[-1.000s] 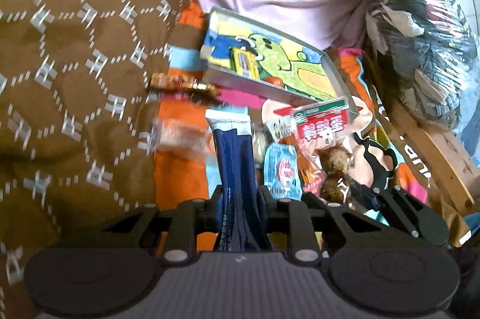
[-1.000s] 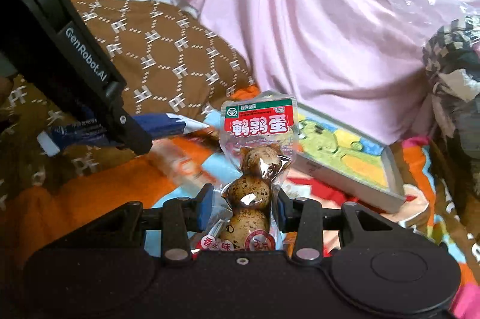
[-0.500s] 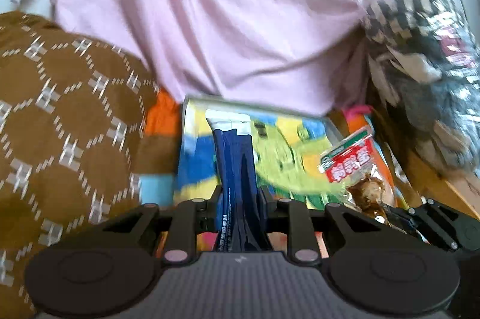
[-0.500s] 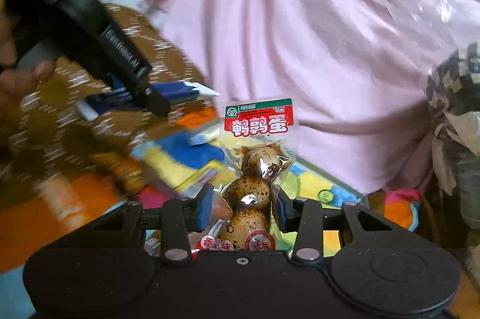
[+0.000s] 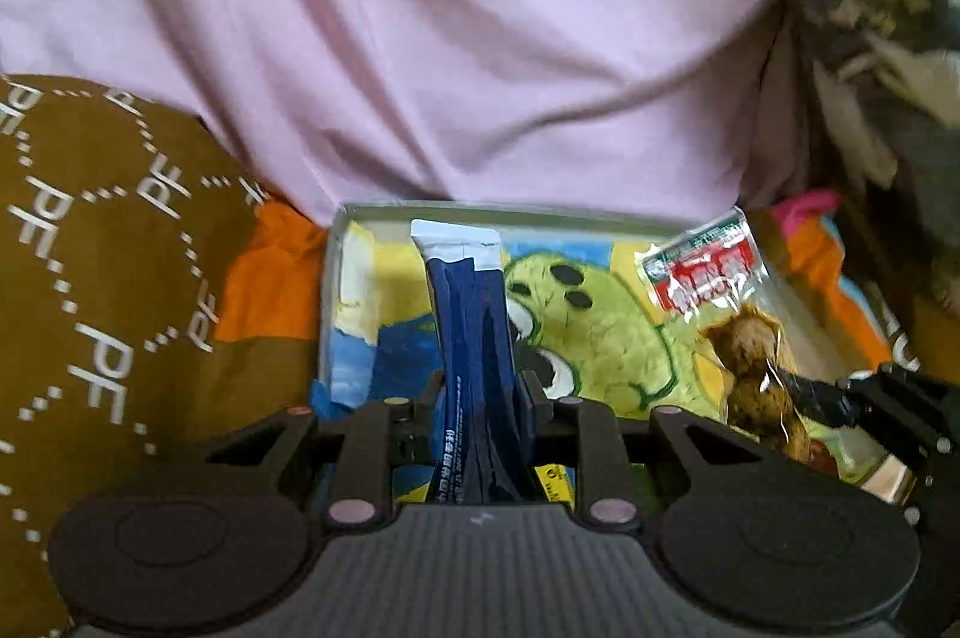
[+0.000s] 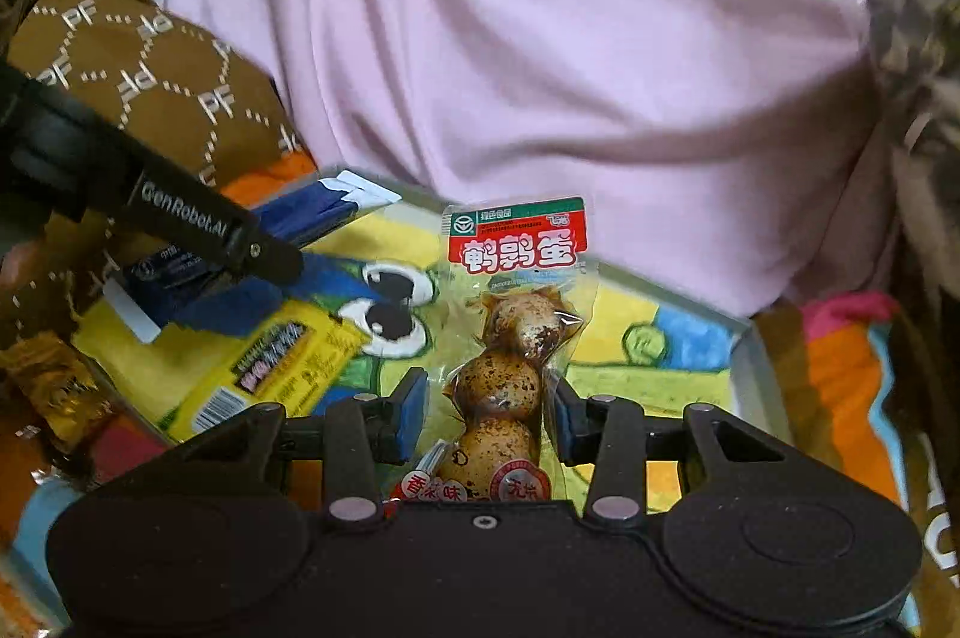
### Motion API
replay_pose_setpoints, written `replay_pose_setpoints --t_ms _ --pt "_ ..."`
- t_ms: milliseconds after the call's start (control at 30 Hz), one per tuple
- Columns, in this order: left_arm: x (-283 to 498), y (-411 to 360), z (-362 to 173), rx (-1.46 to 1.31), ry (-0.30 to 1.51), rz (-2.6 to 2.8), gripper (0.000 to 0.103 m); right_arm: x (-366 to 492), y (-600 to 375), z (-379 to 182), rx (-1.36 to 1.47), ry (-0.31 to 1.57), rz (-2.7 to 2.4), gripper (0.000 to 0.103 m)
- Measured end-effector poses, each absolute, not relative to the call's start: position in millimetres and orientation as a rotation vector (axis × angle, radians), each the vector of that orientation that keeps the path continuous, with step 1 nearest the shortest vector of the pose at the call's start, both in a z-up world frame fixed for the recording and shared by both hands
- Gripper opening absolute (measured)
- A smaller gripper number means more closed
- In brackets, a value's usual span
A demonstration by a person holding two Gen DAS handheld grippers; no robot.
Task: Organize snacks
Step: 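Lower the blue packet and quail egg pack into the tray and open both tools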
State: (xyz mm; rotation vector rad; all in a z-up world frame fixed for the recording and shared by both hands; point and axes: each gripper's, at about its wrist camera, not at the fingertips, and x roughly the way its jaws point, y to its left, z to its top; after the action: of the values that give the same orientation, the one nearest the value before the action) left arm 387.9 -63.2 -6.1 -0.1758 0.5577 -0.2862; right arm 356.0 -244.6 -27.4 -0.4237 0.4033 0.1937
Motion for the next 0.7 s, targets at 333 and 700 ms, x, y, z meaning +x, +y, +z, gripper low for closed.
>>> replay_pose_setpoints --t_ms 333,700 --pt "401.3 -66.5 -34.1 -0.157 0.609 -0.276 0.028 370.4 -244.1 -48.8 -0.360 0.486 0.210 0.045" --pt "392.6 -60.9 -24.5 -0.182 0.624 -0.239 0.054 363.6 -256.0 -33.5 -0.277 0.441 0.176 0.081"
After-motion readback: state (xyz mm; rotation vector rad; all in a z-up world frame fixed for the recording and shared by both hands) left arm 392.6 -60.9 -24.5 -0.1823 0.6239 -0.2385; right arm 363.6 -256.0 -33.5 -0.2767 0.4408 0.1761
